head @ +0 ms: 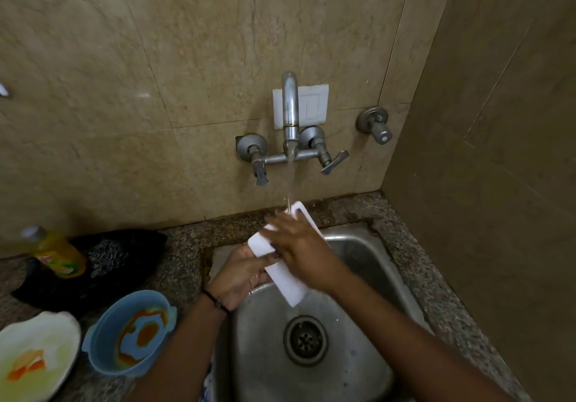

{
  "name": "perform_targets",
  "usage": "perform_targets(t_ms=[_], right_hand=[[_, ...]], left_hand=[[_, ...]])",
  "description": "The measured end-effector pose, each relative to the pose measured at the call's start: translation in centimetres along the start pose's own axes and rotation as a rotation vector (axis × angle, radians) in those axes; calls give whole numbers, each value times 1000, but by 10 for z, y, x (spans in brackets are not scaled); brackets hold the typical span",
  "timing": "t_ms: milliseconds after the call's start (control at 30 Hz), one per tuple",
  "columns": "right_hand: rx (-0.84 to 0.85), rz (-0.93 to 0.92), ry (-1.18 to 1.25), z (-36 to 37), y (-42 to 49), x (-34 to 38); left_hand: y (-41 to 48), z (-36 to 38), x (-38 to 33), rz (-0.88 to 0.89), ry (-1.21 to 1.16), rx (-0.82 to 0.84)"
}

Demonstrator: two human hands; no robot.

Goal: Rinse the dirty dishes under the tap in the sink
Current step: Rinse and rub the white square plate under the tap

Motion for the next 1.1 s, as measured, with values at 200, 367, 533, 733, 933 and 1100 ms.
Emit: perform_targets(t_ms=[200,367,533,733,933,1100], right_hand=[[-104,237,68,13,-18,-13],[-109,86,18,19,-19,6],[-197,286,67,17,-17,-5],[-128,459,174,18,-16,-26],[-108,414,-84,32,-56,-11],[-7,151,-182,40,-58,9]], left_hand=[[-2,5,18,49,-92,-40],[-1,10,24,57,-78,-44],[-2,13,23,57,-124,-45],[-7,11,29,96,-276,-58],[-9,4,33,105,-441,-157],[-12,15,45,4,-445,-178]])
Point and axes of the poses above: each hand's wrist, its own y-axis towards the middle knuckle, its own z-axis out of the palm, x = y × z, the point moved 1 cm from there along y, towards the middle knuckle, and after that the axes turned 6 degrees about z, right-handed, at the moved point
